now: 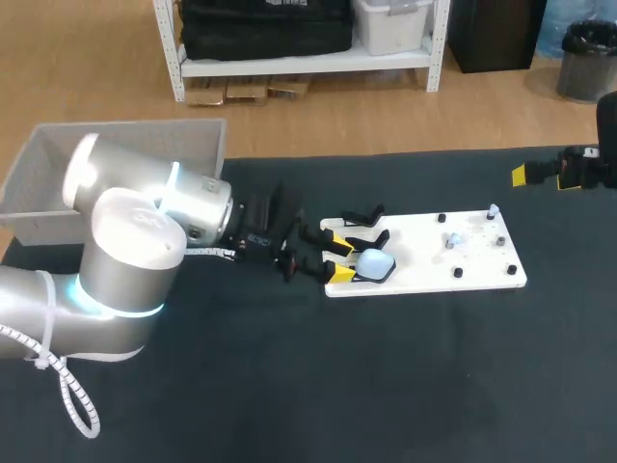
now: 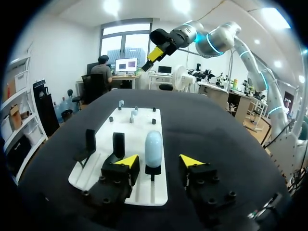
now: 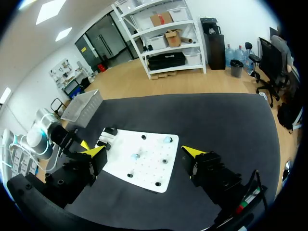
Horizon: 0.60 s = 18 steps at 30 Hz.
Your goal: Pick up each earbud case from the left stands, insert the matching earbuds, close the lid, and place the case in the box.
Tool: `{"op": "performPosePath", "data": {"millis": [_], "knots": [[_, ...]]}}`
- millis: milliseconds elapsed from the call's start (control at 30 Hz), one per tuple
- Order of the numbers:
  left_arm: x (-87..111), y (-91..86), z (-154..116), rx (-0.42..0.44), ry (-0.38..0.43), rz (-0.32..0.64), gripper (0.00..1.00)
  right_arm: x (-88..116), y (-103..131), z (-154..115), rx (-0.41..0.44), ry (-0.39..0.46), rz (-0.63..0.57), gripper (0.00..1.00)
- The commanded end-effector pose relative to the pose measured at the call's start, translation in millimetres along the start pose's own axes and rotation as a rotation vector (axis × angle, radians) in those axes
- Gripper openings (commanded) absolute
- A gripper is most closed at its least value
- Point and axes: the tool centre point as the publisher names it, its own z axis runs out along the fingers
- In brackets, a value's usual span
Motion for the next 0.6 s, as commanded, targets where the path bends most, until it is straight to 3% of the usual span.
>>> {"op": "performPosePath", "data": {"millis": [33,233,600], "knots": [[1.9,5.7,7,0.012,-0.002,0.000,0.52,0,0,0,0.000,0.001,-0.001,1.00],[2.0,7.2,13,0.021,-0.004,-0.004,0.58,0,0,0,0.000,0.001,-0.001,1.00],[4.9,11.4,21,0.022,-0.001,-0.020,0.50,0,0,0,0.000,0.001,-0.001,1.00]]}}
